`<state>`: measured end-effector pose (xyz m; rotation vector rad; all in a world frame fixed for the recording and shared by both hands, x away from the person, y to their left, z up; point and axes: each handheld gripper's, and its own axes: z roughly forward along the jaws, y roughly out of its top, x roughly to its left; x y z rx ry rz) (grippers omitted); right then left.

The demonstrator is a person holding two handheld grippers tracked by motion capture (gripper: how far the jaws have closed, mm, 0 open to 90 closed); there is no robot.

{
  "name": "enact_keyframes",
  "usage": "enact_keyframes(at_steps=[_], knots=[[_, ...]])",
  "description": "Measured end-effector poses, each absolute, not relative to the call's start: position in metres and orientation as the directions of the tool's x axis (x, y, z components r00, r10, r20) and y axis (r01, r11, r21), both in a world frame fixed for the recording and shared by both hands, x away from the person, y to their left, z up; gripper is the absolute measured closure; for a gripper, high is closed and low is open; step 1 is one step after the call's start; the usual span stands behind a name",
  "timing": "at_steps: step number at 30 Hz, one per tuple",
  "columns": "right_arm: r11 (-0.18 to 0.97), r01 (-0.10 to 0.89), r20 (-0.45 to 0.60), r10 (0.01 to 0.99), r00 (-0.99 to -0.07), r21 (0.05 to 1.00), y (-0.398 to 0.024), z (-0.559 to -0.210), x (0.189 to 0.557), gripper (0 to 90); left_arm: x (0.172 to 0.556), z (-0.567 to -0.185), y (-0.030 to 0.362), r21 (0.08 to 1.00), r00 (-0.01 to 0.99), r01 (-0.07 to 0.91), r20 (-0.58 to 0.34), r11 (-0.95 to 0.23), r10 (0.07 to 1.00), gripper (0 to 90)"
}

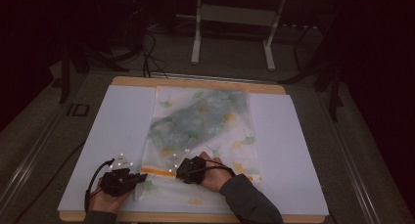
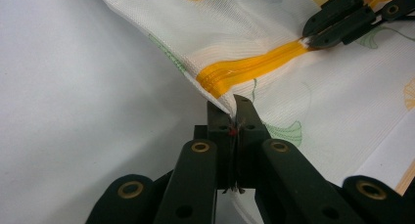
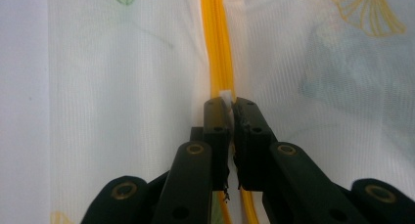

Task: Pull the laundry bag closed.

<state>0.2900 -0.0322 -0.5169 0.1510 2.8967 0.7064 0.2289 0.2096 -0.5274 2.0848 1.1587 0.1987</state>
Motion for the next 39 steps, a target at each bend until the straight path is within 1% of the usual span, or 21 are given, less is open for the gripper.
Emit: enact_keyframes(at_steps=[12,27,28,29,39], knots=[[0.890,0.057,-0.140,0.133,-0.981,0.452,-0.042,-0.515,0.288,85.2,0.229,-0.528,0.210,0.661,0.577,0.678,-0.209,-0.321,0.790,88.5],[0.890,0.079,-0.131,0.153,-0.980,0.449,-0.056,-0.514,0.290,85.4,0.229,-0.529,0.211,0.659,0.576,0.680,-0.209,-0.321,0.791,88.5],[0.889,0.081,-0.129,0.155,-0.980,0.450,-0.057,-0.513,0.289,85.6,0.229,-0.529,0.211,0.659,0.575,0.680,-0.208,-0.321,0.792,88.5],[0.890,0.076,-0.133,0.151,-0.980,0.450,-0.057,-0.513,0.289,89.6,0.229,-0.529,0.211,0.658,0.573,0.681,-0.208,-0.320,0.793,88.5],[0.892,0.071,-0.143,0.149,-0.978,0.446,-0.058,-0.513,0.289,90.0,0.229,-0.529,0.211,0.658,0.572,0.682,-0.209,-0.319,0.793,88.5]])
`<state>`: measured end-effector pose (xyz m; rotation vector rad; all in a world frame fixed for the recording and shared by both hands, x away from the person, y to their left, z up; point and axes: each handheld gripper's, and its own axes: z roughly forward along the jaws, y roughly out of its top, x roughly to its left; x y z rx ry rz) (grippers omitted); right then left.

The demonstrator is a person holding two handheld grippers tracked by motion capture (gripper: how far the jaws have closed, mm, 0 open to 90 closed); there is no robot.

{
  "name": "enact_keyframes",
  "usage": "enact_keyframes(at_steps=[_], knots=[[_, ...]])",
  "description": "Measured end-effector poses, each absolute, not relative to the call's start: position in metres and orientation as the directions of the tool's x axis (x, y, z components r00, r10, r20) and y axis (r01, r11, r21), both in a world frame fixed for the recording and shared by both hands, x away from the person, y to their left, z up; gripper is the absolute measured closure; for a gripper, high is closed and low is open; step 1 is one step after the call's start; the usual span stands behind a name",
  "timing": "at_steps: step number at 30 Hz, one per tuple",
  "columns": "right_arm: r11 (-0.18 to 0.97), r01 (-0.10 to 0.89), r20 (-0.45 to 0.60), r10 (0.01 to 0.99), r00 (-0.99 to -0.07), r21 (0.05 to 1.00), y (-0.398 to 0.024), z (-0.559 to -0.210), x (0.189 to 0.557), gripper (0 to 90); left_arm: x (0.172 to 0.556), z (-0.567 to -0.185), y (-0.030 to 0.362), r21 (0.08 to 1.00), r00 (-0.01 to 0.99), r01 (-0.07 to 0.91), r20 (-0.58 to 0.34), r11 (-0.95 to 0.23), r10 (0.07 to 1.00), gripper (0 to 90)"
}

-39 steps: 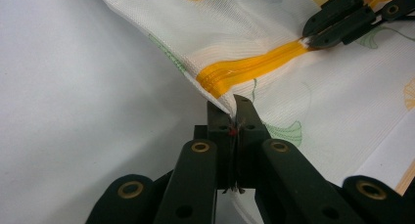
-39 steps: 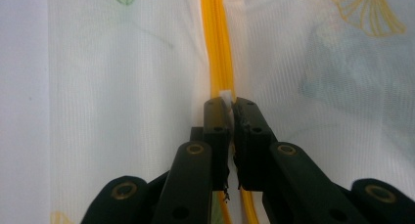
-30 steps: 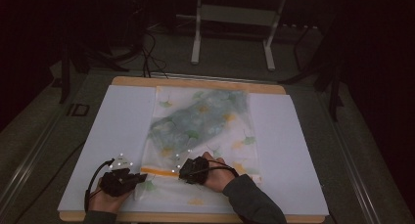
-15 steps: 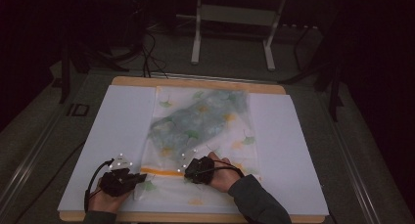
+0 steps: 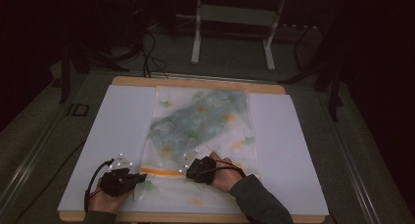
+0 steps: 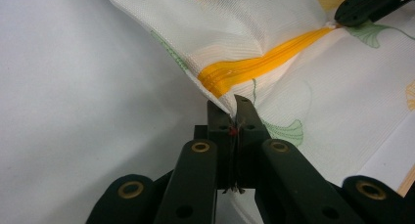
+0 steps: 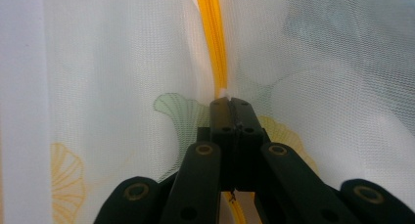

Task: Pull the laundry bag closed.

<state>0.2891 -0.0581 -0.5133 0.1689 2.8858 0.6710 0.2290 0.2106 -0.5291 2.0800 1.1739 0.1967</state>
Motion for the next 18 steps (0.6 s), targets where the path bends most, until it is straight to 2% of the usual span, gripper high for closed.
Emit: enact_keyframes(at_steps=[18], knots=[[0.892,0.116,-0.068,0.162,-0.984,0.438,-0.053,-0.517,0.301,89.6,0.229,-0.530,0.211,0.652,0.574,0.685,-0.205,-0.327,0.793,88.5]])
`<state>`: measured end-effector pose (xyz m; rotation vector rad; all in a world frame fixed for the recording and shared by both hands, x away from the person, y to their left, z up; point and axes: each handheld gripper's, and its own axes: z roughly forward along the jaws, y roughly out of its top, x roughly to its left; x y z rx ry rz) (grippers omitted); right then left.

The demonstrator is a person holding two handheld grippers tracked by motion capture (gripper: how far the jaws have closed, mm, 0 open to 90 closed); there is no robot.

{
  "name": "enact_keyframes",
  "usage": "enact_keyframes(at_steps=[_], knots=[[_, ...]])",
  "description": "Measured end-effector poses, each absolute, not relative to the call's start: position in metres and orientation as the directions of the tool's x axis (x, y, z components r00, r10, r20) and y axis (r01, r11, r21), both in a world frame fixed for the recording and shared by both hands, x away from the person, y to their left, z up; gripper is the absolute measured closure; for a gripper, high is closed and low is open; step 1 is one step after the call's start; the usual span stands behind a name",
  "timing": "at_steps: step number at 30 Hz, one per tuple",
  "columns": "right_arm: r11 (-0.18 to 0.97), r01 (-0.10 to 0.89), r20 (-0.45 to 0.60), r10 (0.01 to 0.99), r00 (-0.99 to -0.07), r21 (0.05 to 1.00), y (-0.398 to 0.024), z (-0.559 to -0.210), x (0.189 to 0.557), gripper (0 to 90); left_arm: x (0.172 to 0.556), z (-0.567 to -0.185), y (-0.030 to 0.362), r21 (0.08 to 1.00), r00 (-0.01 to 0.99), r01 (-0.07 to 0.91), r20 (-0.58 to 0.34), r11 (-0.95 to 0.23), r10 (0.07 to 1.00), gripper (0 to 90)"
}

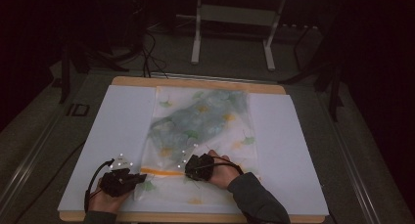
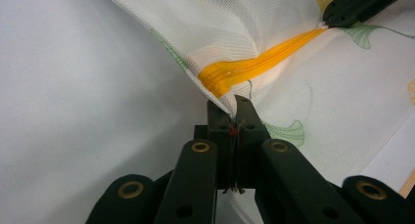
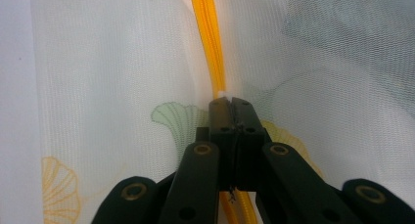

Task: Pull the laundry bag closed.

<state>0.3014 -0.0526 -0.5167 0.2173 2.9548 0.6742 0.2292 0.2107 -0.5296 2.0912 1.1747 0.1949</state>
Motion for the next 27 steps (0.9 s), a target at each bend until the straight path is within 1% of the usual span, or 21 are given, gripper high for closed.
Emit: enact_keyframes(at_steps=[8,18,27], knots=[[0.910,0.073,-0.113,0.130,-0.985,0.407,-0.053,-0.514,0.298,90.0,0.229,-0.529,0.211,0.654,0.577,0.683,-0.209,-0.326,0.790,88.5],[0.915,0.072,-0.134,0.135,-0.982,0.396,-0.060,-0.513,0.297,90.0,0.229,-0.529,0.212,0.656,0.574,0.683,-0.211,-0.321,0.791,88.4],[0.918,0.082,-0.139,0.146,-0.979,0.388,-0.075,-0.513,0.298,90.0,0.230,-0.530,0.212,0.655,0.574,0.683,-0.211,-0.321,0.791,88.5]])
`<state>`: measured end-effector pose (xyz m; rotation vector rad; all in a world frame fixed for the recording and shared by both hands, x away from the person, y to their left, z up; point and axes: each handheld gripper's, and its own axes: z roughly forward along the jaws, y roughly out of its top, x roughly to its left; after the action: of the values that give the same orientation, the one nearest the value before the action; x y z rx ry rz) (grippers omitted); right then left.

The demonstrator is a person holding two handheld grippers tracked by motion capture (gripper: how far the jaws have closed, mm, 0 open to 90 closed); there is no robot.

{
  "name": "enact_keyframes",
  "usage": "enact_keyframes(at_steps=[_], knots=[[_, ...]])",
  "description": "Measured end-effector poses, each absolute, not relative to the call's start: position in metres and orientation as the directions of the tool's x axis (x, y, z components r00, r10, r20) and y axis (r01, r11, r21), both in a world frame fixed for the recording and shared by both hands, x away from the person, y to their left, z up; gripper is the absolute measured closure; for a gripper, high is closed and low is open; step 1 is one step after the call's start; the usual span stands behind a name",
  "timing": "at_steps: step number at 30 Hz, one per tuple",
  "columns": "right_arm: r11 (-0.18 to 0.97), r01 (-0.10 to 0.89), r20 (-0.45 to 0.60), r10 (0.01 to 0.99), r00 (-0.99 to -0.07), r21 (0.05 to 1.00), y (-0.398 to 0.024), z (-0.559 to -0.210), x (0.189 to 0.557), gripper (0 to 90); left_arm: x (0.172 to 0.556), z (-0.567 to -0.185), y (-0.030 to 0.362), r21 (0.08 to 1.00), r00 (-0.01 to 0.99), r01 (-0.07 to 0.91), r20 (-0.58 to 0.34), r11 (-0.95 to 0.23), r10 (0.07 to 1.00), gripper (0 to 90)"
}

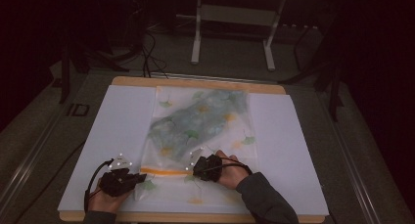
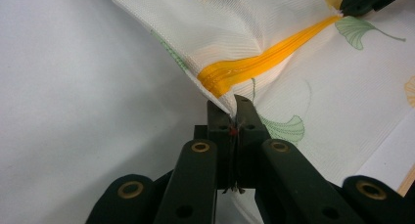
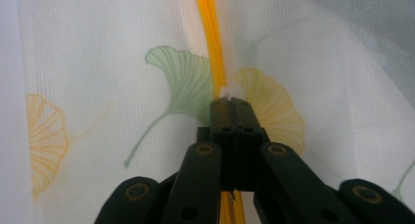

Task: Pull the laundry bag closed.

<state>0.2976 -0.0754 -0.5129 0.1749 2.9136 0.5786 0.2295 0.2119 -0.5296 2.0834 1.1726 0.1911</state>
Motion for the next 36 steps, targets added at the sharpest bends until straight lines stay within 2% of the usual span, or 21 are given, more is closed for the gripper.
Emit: enact_keyframes(at_steps=[36], knots=[[0.915,0.139,-0.139,0.204,-0.969,0.379,-0.132,-0.512,0.302,90.0,0.229,-0.530,0.213,0.655,0.572,0.687,-0.219,-0.316,0.790,88.4]])
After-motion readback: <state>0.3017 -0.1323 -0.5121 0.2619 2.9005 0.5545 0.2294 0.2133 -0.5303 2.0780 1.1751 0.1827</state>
